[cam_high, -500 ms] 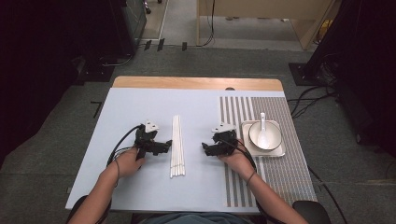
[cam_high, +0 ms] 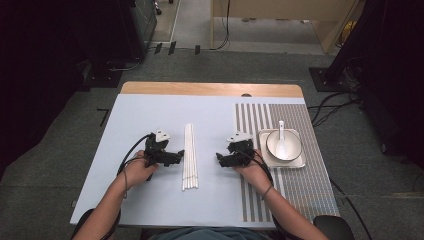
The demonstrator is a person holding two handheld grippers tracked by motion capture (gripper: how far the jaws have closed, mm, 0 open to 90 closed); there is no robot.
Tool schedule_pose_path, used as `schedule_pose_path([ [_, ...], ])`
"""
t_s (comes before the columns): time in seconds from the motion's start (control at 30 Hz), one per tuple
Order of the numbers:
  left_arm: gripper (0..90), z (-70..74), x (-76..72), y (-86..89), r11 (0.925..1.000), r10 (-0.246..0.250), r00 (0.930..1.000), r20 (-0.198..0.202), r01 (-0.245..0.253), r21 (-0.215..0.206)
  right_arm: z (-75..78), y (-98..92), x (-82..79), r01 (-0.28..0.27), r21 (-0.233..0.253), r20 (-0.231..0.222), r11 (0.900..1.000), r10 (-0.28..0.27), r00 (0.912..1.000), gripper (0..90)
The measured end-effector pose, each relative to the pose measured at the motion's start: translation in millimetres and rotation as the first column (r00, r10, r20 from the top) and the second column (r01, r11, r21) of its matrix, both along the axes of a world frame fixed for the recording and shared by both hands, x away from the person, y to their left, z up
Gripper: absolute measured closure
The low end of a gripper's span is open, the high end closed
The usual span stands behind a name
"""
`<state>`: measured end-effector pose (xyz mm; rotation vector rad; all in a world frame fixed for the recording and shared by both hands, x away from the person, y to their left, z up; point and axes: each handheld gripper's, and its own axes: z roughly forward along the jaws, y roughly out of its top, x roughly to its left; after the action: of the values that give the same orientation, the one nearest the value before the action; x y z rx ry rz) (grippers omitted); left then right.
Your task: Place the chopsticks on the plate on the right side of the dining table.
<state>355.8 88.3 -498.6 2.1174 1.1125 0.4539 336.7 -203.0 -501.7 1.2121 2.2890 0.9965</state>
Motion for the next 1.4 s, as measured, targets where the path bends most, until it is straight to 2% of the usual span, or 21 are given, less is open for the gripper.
schedule_pose_path([
  [0.57,7.7,0.0,-0.1,-0.1,1.0000,-0.001,1.0000,-0.001,0.001,0.003,0.0,0.7,-1.9,-0.012,-0.005,0.017,1.000,0.012,0.9998,14.9],
  [0.9,7.8,0.0,0.0,-0.2,1.0000,0.000,1.0000,-0.001,0.000,0.000,0.4,0.3,-0.5,-0.013,0.001,0.007,1.000,0.013,0.9999,15.1],
  [1.1,7.7,0.0,0.0,-0.2,1.0000,0.000,1.0000,-0.001,0.000,0.001,3.6,2.3,1.4,-0.014,-0.016,-0.014,1.000,0.014,0.9998,17.0],
  [1.4,7.8,0.0,-0.1,-0.2,1.0000,0.000,1.0000,-0.001,0.000,0.001,7.9,9.8,-0.2,-0.018,0.003,-0.024,1.000,0.018,0.9995,18.7],
])
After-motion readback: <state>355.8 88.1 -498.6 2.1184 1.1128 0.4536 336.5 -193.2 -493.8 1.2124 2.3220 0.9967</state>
